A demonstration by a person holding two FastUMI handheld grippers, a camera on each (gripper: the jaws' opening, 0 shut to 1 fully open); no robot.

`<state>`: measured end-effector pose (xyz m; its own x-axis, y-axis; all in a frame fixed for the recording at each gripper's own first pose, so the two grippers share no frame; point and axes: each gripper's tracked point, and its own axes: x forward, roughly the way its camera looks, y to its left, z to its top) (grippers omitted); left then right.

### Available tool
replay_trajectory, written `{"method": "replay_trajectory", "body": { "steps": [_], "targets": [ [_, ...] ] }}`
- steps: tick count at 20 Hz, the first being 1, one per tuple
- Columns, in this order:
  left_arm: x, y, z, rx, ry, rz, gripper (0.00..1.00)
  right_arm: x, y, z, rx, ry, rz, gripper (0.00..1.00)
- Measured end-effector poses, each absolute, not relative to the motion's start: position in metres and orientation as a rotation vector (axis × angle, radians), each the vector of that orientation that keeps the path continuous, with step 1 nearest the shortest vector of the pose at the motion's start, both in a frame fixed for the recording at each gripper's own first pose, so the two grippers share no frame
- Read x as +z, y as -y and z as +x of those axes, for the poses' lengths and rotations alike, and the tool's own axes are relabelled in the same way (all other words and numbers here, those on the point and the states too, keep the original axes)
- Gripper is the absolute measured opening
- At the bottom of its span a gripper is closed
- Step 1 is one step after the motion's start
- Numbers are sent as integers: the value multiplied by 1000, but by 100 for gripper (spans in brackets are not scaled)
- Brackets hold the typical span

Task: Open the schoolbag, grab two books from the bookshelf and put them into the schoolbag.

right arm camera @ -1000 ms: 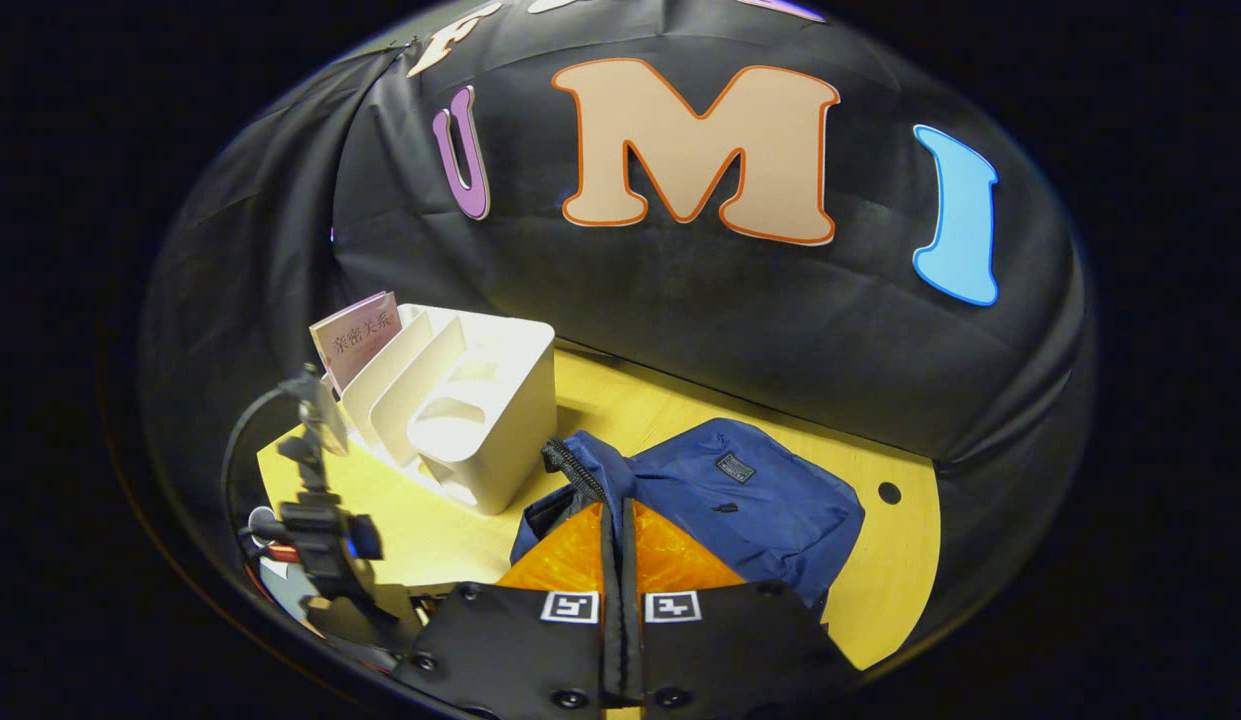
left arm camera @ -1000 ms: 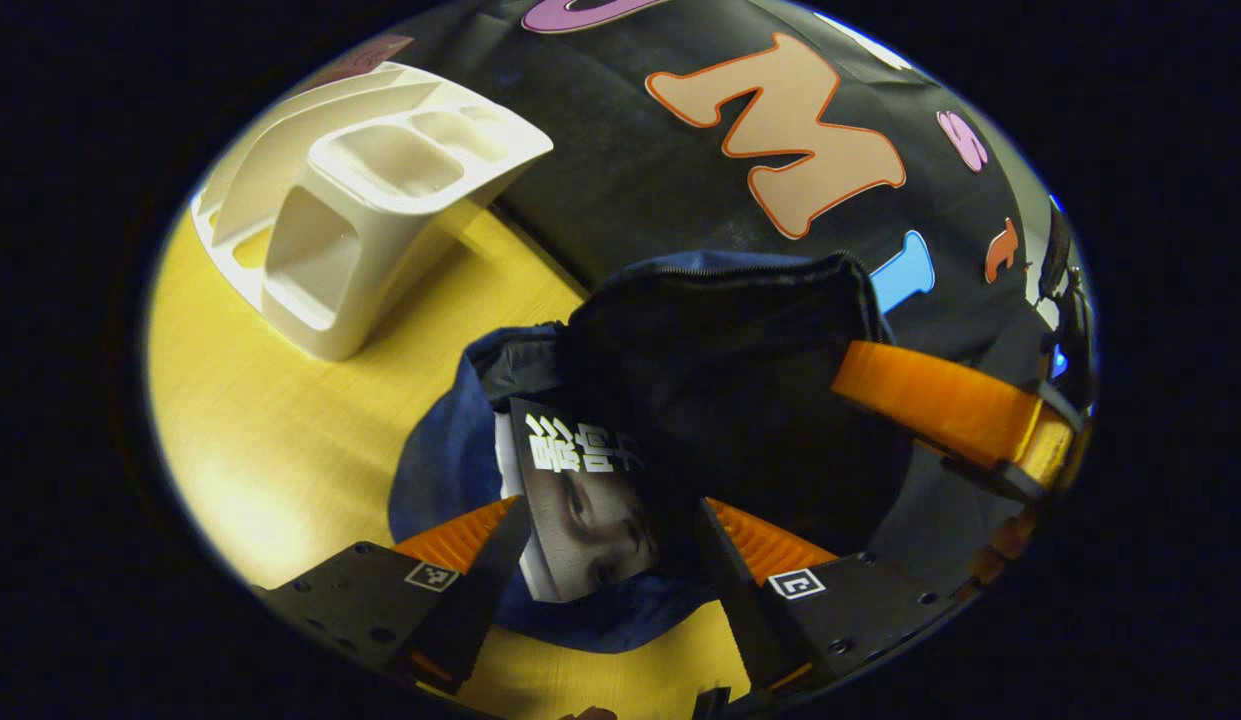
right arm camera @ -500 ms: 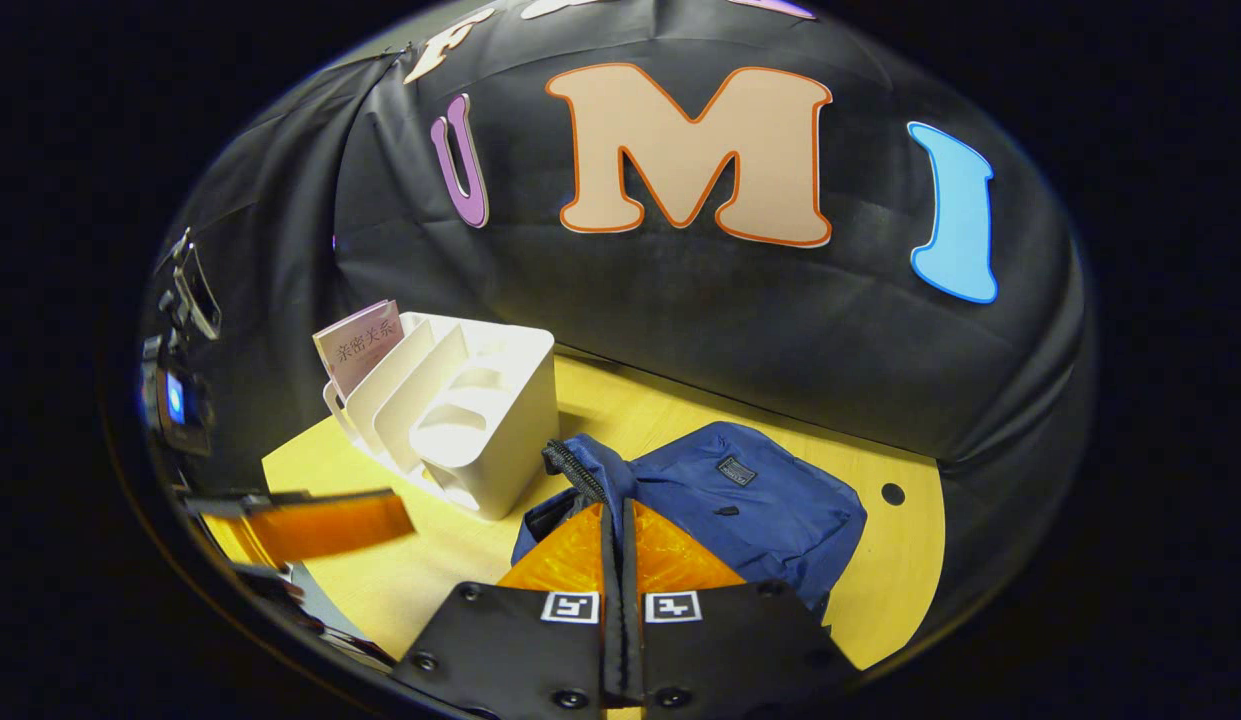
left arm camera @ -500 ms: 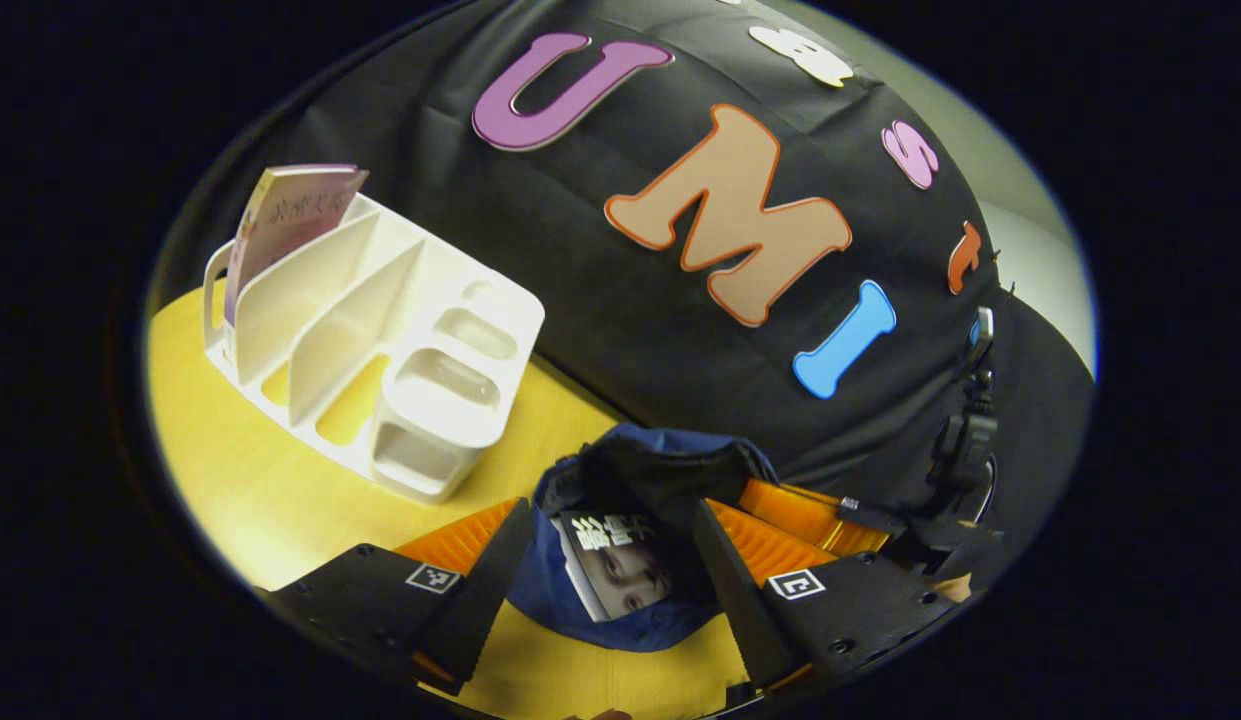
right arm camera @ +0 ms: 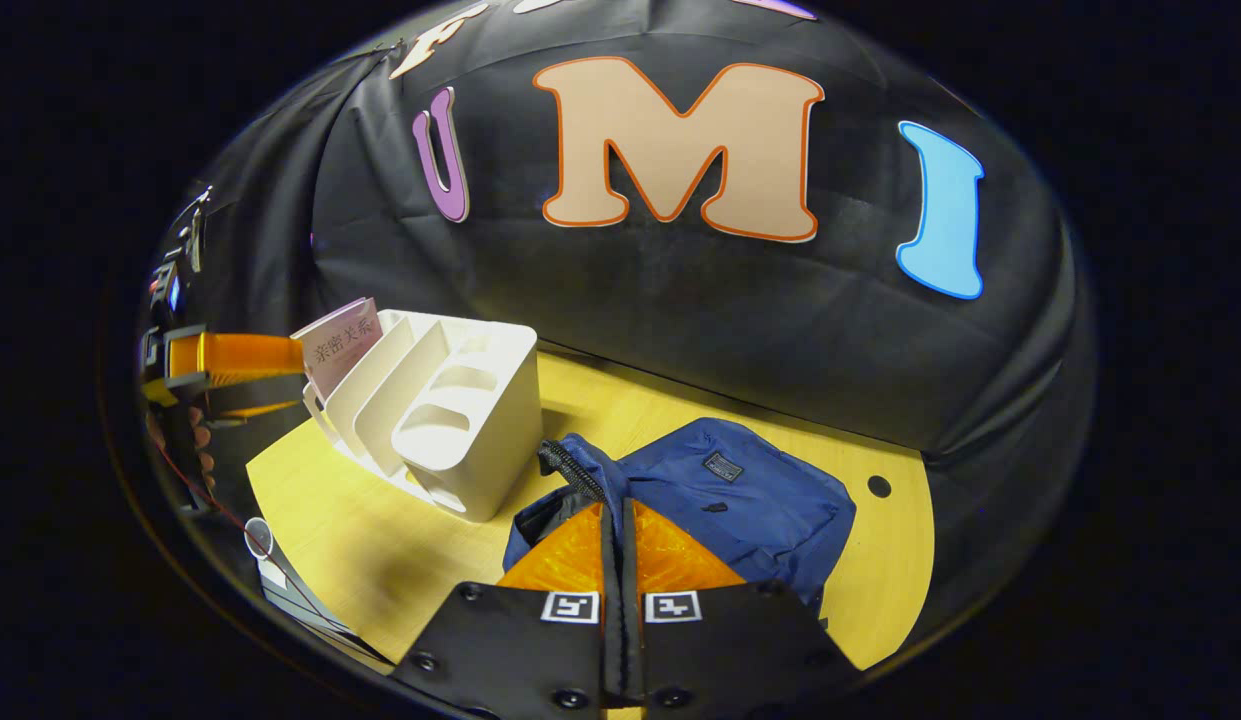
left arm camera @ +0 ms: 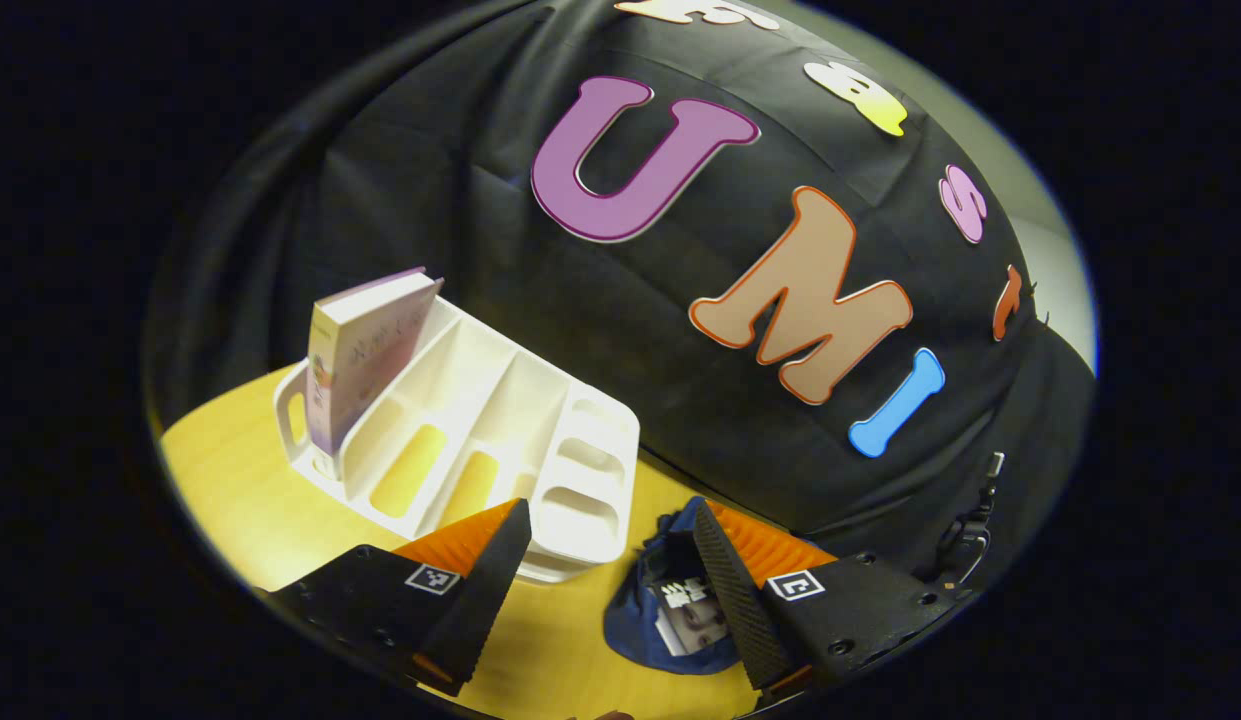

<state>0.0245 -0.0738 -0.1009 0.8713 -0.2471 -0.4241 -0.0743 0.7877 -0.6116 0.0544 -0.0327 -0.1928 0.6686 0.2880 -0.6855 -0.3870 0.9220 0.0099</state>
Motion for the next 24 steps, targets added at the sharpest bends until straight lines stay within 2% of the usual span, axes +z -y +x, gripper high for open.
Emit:
{"method": "replay_trajectory", "body": {
  "steps": [1,6,13,15,17,24],
  "targets": [
    [-100,57,31,-87,-509,-636,95,-193,33,55,371,-748,-144,3],
    [-90,-19,65,-28,-503,-504,95,-198,31,56,324,-767,-153,3],
    [-97,-88,103,44,-499,-403,95,-208,26,54,274,-793,-187,3],
    [-103,-100,115,41,-534,-339,91,-210,27,53,259,-800,-186,3],
    [-114,-108,129,23,-577,-299,94,-212,27,51,242,-809,-185,2],
    [-172,-112,148,-29,-795,-211,95,-219,29,46,186,-825,-188,3]
  ]
}}
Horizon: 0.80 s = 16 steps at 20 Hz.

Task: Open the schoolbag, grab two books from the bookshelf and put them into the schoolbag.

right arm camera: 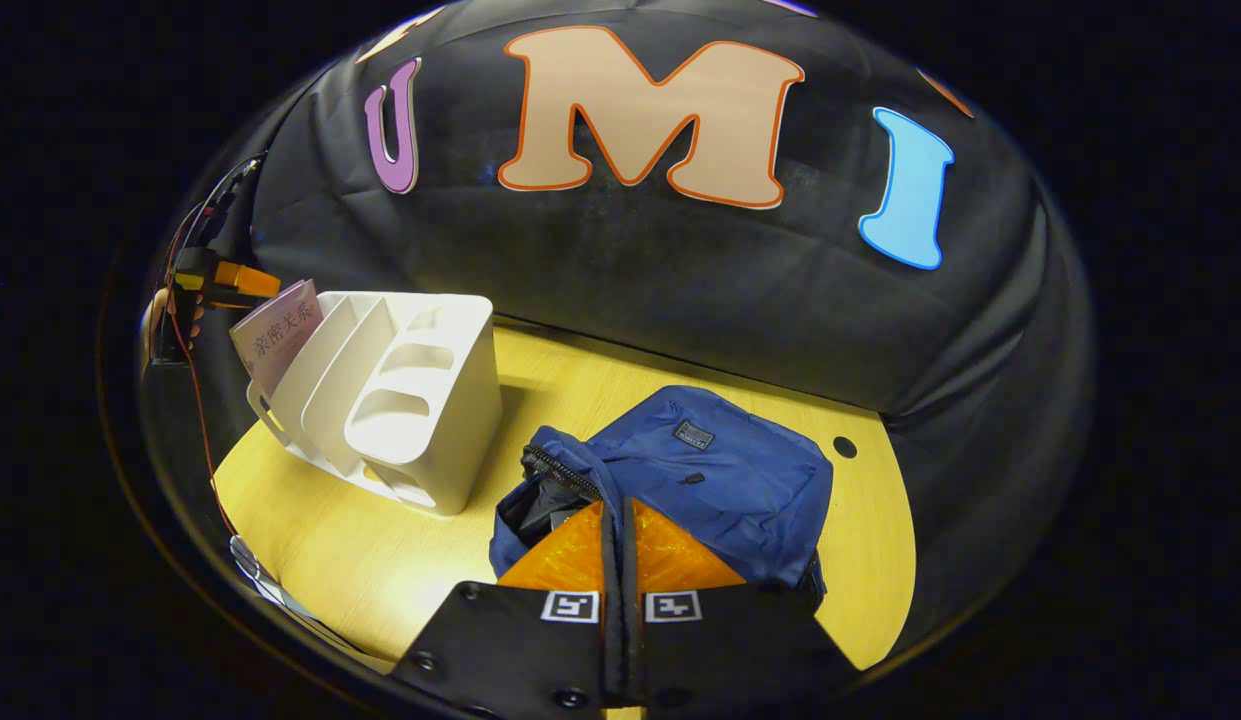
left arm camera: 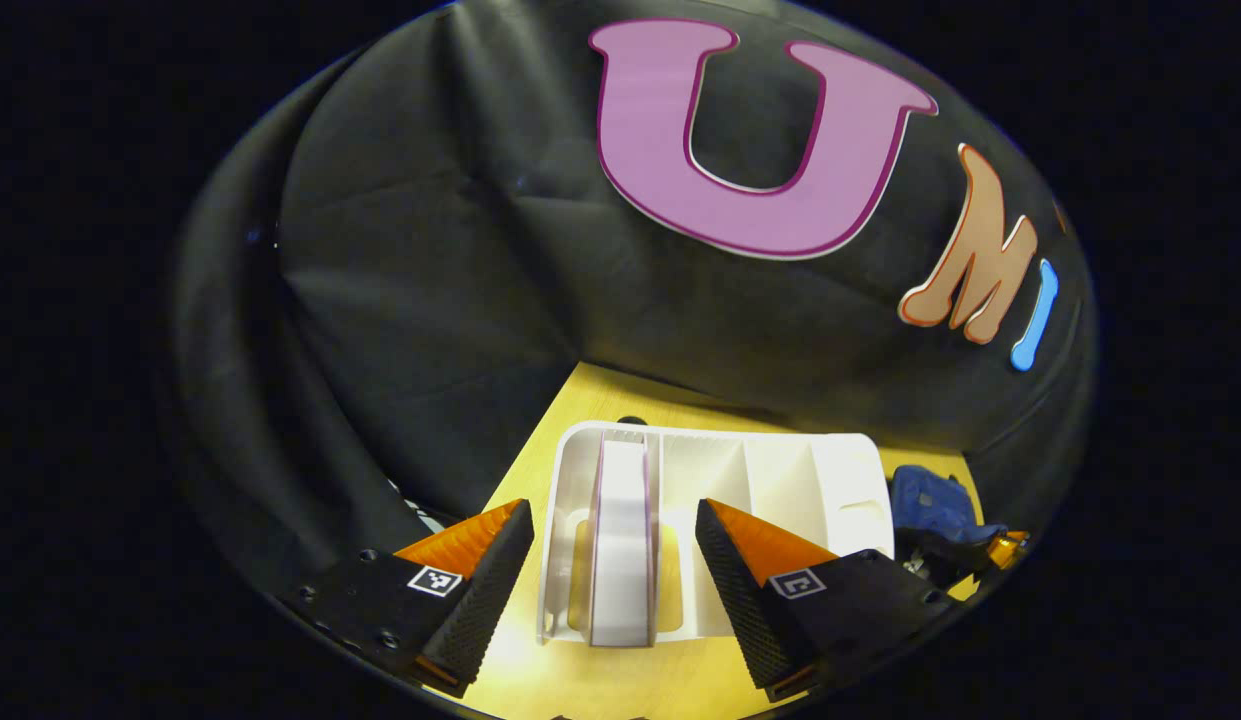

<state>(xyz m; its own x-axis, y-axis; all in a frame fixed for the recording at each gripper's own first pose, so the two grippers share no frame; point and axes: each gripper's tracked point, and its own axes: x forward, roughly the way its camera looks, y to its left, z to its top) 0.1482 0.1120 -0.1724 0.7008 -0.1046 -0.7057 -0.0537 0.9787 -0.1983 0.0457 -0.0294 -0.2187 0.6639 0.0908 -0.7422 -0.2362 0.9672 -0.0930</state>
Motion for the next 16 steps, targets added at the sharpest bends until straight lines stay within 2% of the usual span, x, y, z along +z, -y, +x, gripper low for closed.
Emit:
{"method": "replay_trajectory", "body": {
  "steps": [4,11,13,16],
  "targets": [
    [-194,-106,153,-75,-887,-173,92,-225,27,39,157,-842,-189,3],
    [-225,-102,151,-117,-997,-139,75,-229,22,33,111,-831,-213,3],
    [-230,-101,151,-115,-1009,-132,65,-231,21,33,100,-826,-210,2],
    [-237,-104,147,-91,-1026,-131,40,-234,17,30,104,-824,-210,3]
  ]
}}
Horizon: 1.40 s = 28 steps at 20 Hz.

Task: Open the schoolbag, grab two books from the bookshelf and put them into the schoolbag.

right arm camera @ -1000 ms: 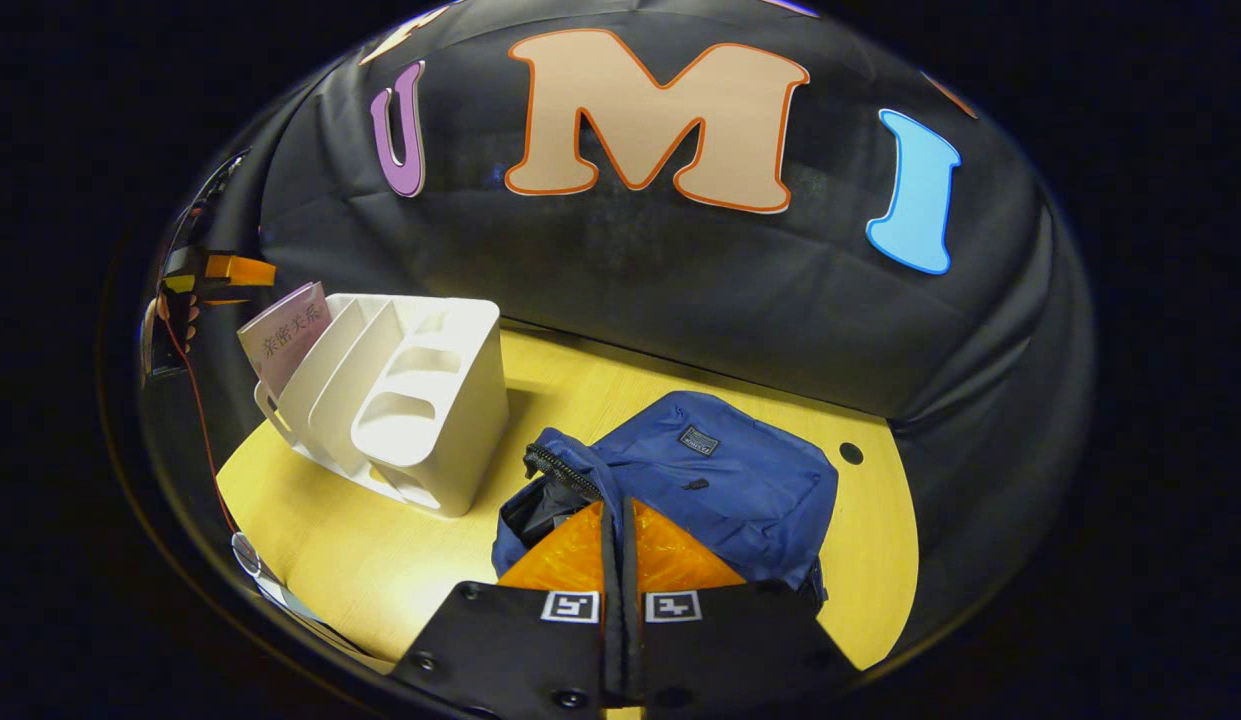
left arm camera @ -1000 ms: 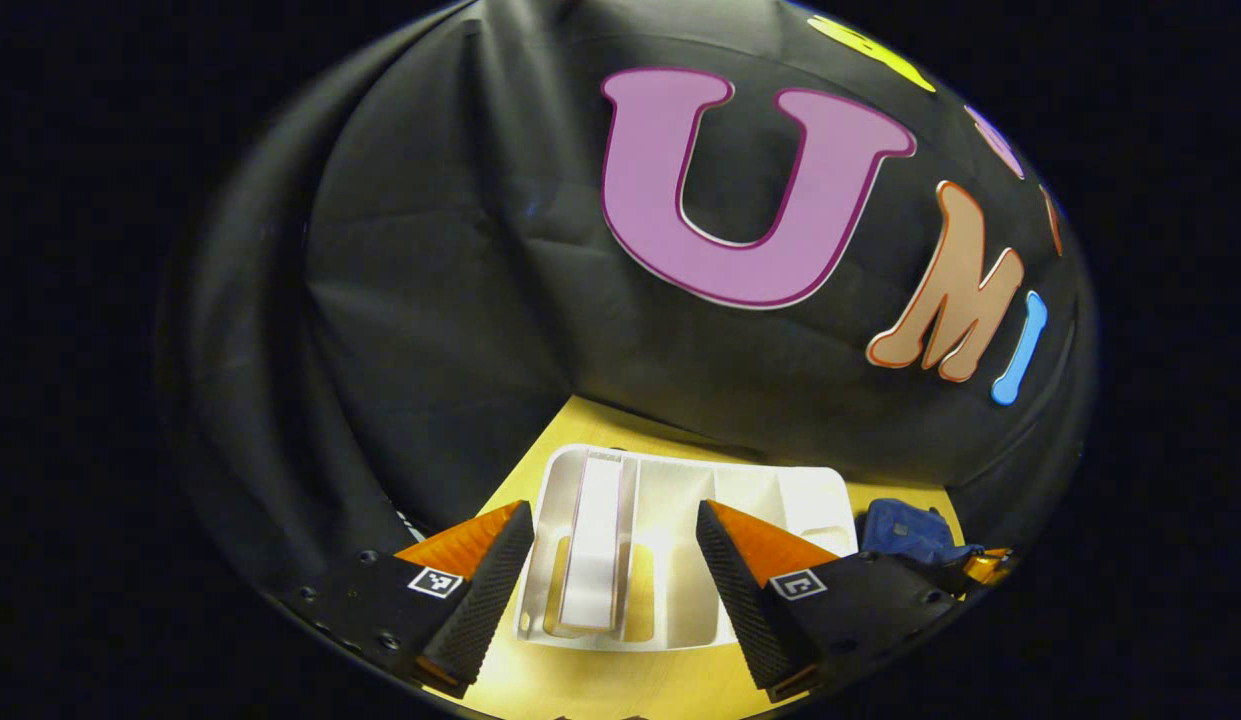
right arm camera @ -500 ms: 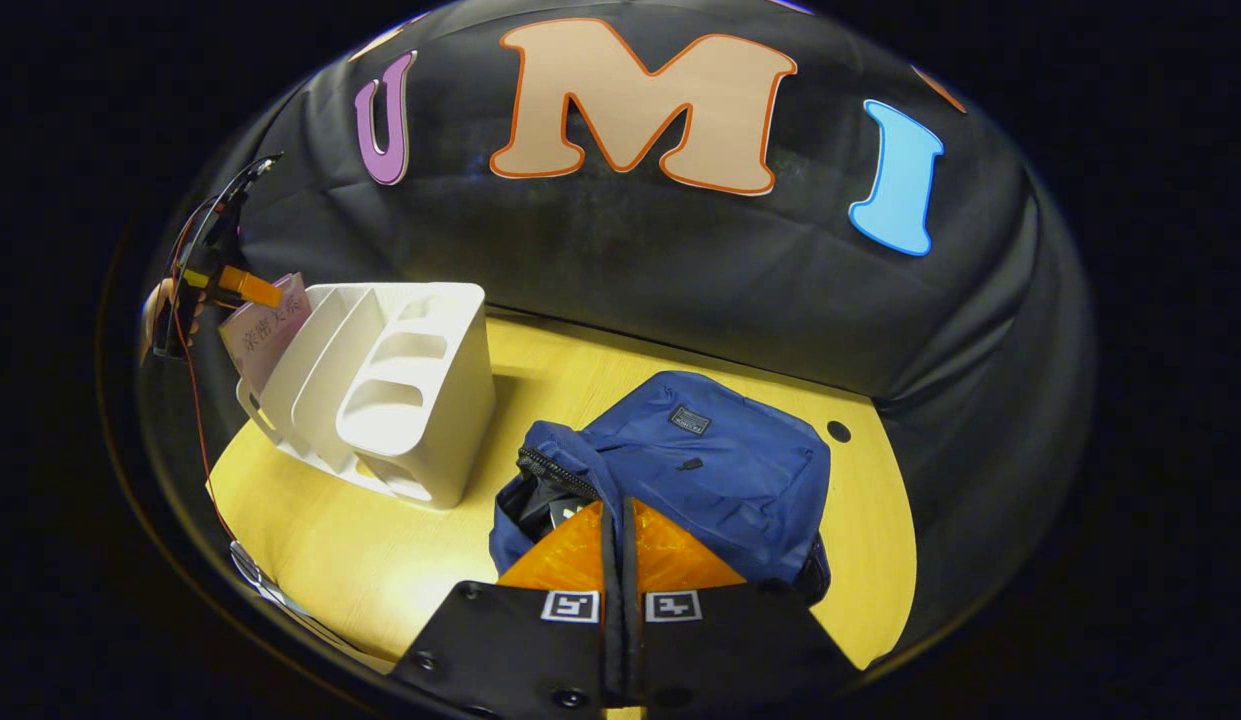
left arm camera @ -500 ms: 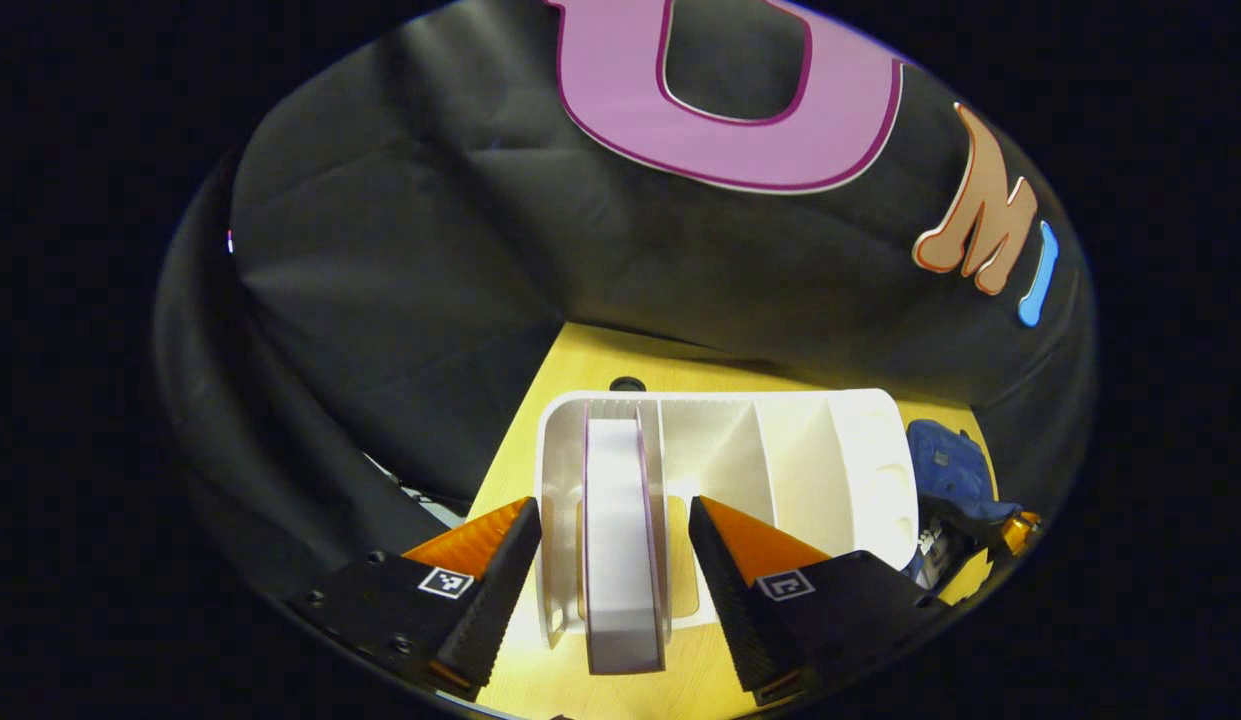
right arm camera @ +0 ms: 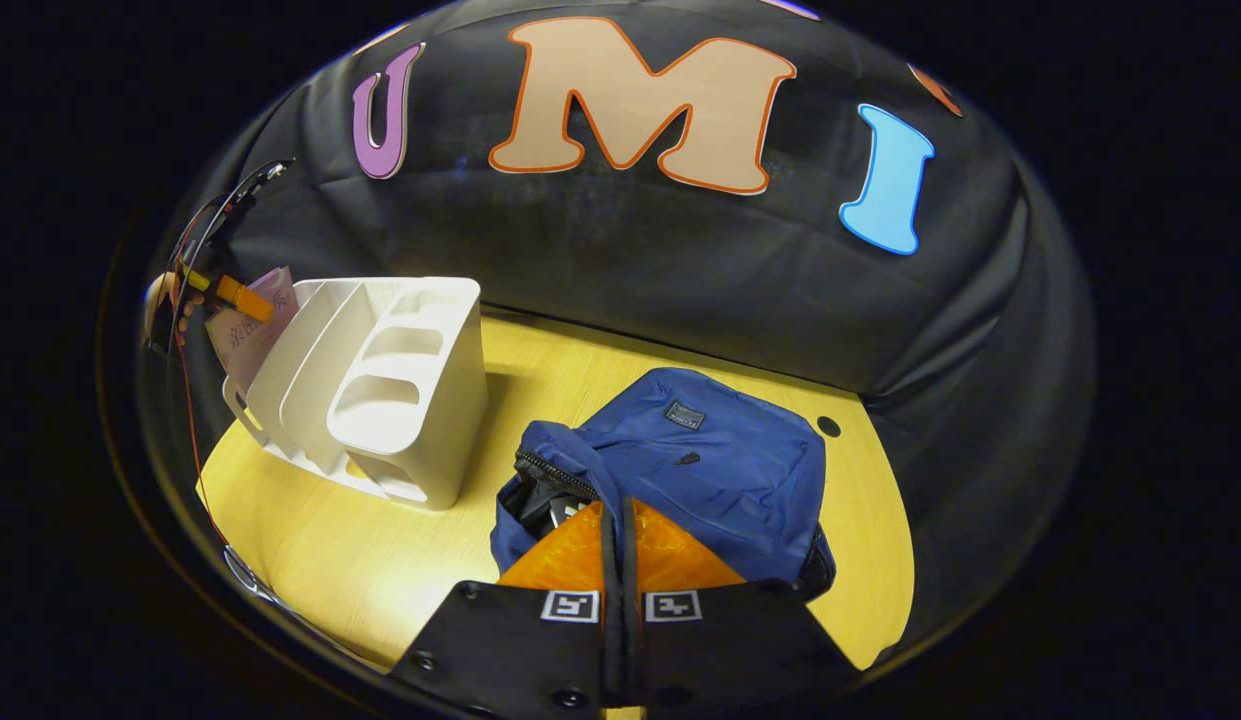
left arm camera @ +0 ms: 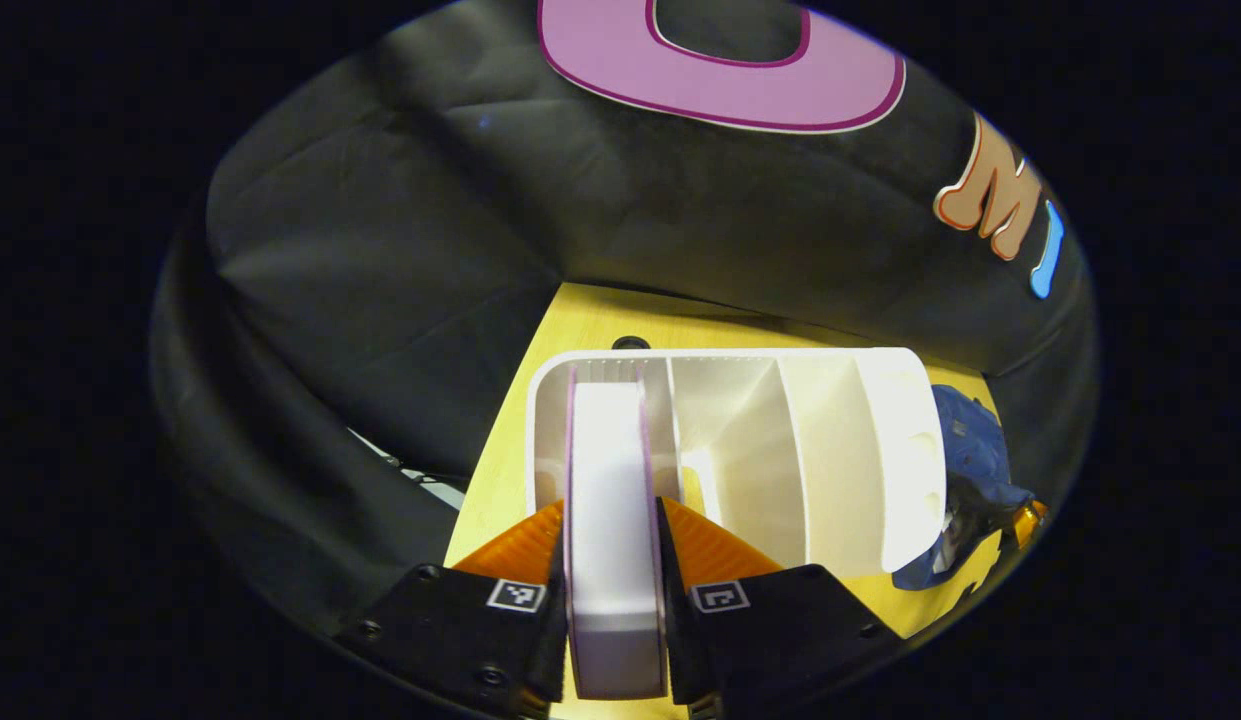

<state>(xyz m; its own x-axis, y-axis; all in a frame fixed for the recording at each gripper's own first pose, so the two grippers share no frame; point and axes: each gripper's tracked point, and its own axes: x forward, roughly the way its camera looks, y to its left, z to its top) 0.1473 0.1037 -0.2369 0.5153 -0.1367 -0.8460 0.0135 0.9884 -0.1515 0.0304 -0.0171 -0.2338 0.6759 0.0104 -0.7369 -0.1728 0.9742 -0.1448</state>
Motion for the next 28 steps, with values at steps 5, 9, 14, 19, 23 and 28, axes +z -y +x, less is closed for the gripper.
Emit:
{"method": "replay_trajectory", "body": {
  "steps": [5,9,14,19,23,28],
  "targets": [
    [-230,-108,150,-9,-989,-164,33,-230,19,32,142,-803,-199,3],
    [-185,-114,137,33,-902,-167,32,-227,17,31,189,-790,-201,0],
    [-119,-116,123,69,-749,-215,31,-227,19,30,246,-787,-209,3],
    [-65,-114,106,89,-637,-267,31,-222,22,30,270,-773,-202,0],
    [-28,-112,87,92,-569,-344,31,-217,25,30,281,-761,-206,0],
    [-8,-80,57,0,-534,-554,30,-214,27,30,294,-755,-201,0]
  ]
}}
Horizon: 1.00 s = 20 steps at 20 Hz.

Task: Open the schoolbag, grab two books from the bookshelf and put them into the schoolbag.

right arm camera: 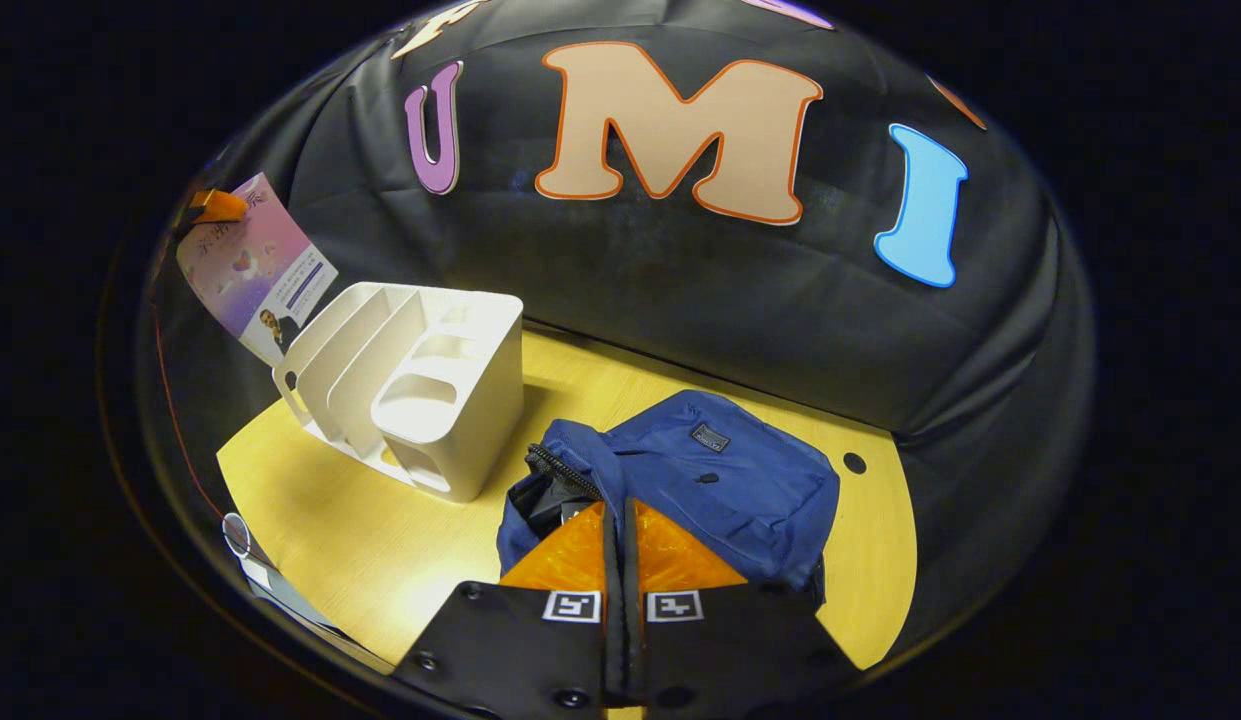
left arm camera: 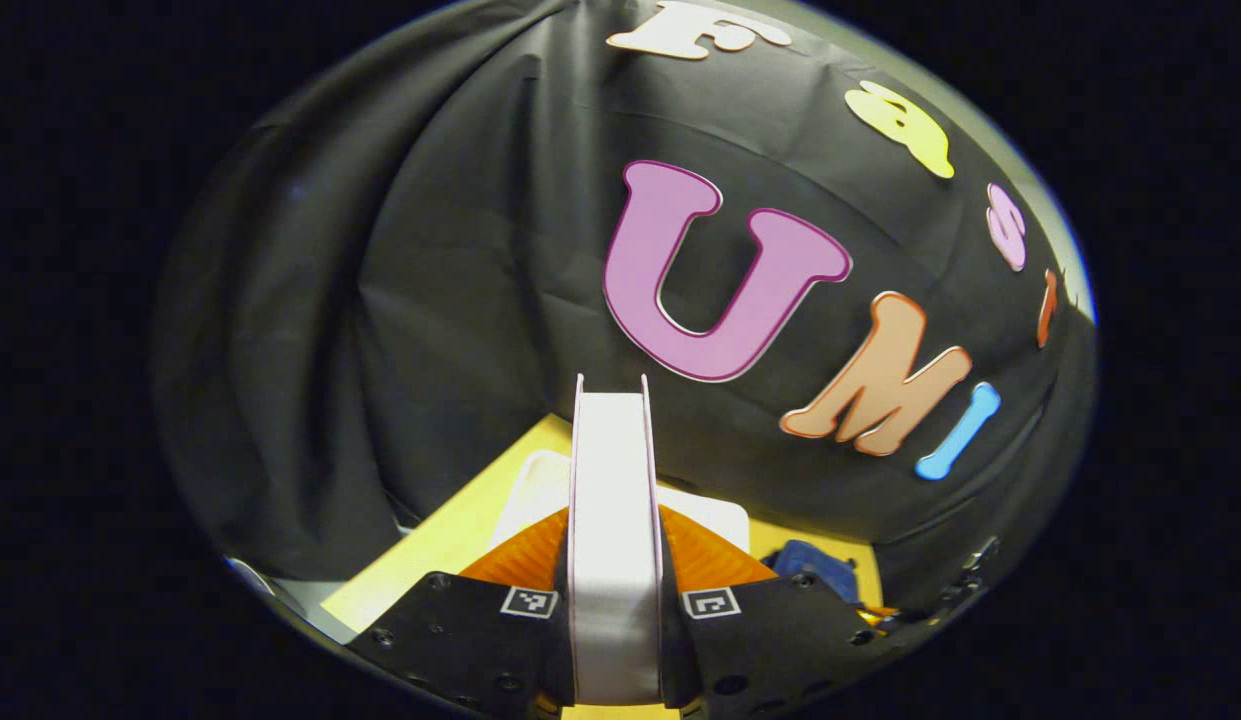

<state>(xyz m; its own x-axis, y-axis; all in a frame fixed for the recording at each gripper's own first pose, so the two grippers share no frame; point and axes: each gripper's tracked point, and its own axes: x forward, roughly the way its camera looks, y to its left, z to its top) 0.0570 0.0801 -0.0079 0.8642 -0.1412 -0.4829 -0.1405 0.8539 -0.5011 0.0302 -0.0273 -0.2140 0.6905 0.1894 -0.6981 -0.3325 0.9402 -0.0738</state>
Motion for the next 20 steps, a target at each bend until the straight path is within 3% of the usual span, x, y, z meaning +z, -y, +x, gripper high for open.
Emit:
{"method": "replay_trajectory", "body": {
  "steps": [11,20],
  "targets": [
    [-36,36,1,-202,-585,-876,31,-207,26,33,323,-748,-150,0],
    [-92,131,-21,-258,-640,-1113,31,-203,29,38,338,-770,-58,3]
  ]
}}
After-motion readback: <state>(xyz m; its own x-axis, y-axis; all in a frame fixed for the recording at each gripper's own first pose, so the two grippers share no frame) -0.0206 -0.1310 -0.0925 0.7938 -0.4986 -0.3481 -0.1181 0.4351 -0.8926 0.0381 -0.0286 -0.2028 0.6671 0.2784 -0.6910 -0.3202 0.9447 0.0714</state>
